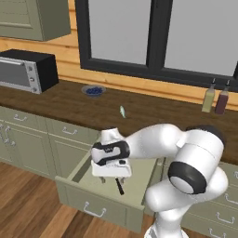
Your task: Pick the whisk from the drawer and place it on the counter.
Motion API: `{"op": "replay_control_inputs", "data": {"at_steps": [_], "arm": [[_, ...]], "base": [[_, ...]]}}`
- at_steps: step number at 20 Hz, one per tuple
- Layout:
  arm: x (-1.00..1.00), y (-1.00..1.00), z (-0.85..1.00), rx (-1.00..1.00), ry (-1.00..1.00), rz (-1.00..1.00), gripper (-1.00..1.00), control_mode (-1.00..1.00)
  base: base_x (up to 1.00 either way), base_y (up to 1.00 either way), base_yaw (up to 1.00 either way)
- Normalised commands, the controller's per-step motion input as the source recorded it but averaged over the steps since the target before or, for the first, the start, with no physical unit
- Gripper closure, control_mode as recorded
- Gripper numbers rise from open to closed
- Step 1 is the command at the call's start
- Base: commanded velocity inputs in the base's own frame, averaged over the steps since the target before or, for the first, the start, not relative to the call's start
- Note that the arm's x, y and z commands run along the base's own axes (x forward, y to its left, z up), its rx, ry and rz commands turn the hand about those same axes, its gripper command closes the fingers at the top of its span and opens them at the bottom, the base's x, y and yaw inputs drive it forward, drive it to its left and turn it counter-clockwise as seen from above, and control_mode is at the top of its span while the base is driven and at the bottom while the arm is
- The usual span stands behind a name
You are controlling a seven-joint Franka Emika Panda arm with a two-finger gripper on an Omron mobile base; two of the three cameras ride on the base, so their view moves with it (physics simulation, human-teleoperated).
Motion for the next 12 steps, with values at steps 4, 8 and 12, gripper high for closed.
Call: {"op": "replay_control_inputs", "data": {"at_steps": [4,8,12], "arm": [[0.10,-0.62,0.01,0.00,-0.09,0.01,-1.00,-1.00],[0.02,-0.51,0.00,0.00,-0.01,0.02,-1.00,-1.00],[0.26,-0.16,-0.01,0.00,0.00,0.04,-1.00,-1.00]], "base": [[0.00,0.00,0.00],[0.00,0.00,0.00],[0.00,0.00,0.00]]}}
